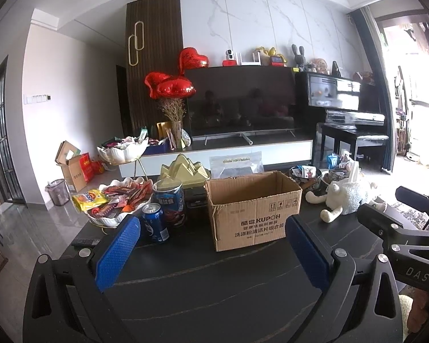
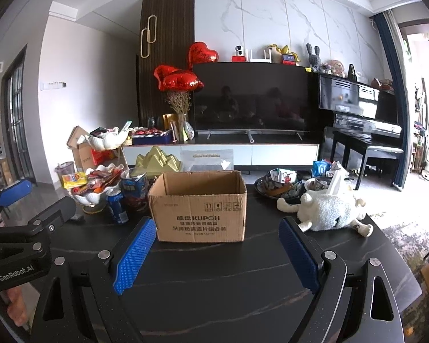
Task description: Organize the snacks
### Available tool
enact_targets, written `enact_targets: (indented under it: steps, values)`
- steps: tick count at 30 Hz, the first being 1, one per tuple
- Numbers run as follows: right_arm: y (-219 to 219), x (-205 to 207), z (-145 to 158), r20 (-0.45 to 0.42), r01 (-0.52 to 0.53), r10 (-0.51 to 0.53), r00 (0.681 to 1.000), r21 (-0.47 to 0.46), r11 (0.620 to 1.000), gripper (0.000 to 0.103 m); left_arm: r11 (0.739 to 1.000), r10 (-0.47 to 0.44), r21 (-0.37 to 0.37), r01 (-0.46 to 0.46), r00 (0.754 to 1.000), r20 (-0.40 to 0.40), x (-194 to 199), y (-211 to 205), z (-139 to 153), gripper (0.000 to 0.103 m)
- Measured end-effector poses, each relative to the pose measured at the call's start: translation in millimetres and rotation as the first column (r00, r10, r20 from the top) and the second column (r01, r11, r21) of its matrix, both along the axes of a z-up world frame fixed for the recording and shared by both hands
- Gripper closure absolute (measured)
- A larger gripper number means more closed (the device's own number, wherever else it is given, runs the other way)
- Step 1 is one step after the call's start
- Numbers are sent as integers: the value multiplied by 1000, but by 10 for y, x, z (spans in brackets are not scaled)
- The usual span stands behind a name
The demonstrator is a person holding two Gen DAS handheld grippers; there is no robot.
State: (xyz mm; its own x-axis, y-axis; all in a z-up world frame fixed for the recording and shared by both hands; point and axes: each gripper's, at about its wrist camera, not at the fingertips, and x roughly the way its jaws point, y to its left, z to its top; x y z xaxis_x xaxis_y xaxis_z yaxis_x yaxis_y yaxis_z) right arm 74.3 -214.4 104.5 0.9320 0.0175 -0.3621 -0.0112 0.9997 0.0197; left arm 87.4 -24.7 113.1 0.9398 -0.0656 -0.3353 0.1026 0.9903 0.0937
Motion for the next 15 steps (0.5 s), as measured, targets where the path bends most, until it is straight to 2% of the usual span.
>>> enact_targets:
  steps: [15]
  values:
    - [34, 2, -4, -11, -13, 13, 1000, 3, 1000, 14, 1000, 0, -3, 0, 1000, -4, -32, -9, -2, 0]
